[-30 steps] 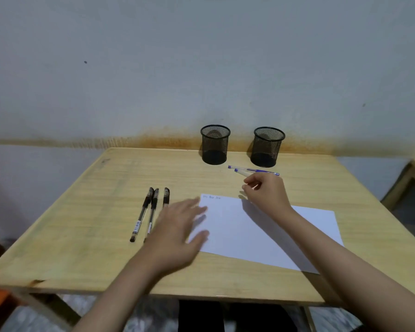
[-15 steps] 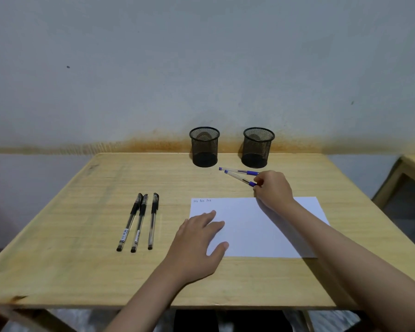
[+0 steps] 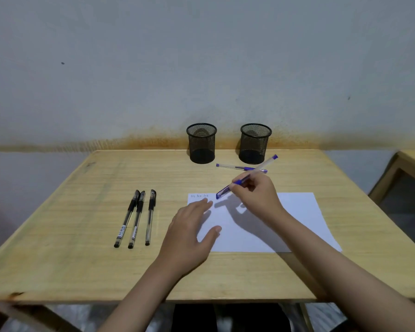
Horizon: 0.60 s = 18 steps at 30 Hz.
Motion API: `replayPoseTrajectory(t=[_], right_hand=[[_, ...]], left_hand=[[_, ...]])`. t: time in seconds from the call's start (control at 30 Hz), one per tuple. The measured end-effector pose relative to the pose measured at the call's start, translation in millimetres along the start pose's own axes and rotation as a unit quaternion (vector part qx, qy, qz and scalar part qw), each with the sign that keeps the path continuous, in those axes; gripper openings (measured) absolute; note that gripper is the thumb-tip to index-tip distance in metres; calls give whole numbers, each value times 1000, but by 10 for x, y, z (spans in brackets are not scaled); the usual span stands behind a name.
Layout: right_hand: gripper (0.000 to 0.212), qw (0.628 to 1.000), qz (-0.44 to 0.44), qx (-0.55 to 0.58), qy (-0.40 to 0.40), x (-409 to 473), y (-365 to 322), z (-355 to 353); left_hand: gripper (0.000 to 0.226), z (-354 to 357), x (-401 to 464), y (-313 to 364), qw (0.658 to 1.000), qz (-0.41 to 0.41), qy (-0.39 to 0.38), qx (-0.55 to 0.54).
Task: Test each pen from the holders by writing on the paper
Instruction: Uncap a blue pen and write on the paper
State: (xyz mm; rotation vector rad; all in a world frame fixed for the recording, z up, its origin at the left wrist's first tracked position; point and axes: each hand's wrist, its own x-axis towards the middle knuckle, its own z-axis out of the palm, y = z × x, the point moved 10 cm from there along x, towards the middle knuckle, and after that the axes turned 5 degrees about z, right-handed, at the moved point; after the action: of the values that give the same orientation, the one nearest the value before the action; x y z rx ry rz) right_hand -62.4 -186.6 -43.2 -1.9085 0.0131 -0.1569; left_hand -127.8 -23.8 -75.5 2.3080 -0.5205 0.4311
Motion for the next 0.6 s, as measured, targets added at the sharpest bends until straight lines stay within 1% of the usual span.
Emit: replayPoseTrajectory(t=[0.07,0.13,0.2,0.3,0.37,0.47,0.6], right_hand=[[3,998,24,57,-32,-119,3,78],[5,995,38,75,-50,-207,17,139],[4,994,45,79,-54,-257,40,157],[14,992,46,111,-40,-293,41,114],[19,989,55,131,-28,-298,56,97],[25,987,75,141,-11,-256,75,64],[28,969,137,205,-4,-205,149,222]], left_hand=[[51,-119,28,43,998,4,54,-20],[42,-202,61,108,994,9,92,-51],[32,-255,93,197,989,23,124,-74],[21,-305,120,275,983,30,159,-89],[16,-336,132,318,981,40,172,-85],[13,-344,133,447,981,69,171,-67],[10,-421,185,507,978,69,189,-46]])
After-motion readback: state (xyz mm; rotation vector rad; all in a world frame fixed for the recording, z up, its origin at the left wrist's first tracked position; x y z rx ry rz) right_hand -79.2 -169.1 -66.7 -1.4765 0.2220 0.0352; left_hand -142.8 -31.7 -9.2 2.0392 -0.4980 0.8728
